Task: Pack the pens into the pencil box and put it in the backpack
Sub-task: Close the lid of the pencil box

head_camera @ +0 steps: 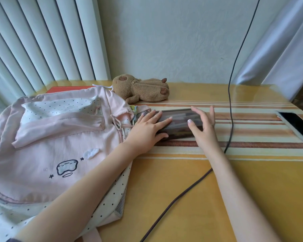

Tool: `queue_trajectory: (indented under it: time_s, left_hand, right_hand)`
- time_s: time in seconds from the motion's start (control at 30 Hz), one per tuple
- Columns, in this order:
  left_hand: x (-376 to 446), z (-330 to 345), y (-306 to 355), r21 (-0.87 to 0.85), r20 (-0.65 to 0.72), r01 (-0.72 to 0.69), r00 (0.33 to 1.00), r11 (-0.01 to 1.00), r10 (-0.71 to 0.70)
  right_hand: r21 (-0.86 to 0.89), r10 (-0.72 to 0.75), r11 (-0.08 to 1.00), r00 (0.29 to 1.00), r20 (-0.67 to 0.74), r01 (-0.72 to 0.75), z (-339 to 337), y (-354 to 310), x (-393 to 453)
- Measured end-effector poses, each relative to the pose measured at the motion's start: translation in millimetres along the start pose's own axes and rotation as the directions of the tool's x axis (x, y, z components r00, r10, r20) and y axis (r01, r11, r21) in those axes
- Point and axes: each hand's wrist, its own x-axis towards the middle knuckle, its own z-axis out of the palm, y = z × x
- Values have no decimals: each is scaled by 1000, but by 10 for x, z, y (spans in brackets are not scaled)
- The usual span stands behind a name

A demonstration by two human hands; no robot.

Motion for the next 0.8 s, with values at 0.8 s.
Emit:
queue_trajectory:
  time_s: [0.8]
  left_hand:
    - [169,-241,268,-171,73,173,984,970,-163]
  right_hand:
    - [-815,-39,571,995,97,102,283,-332,146]
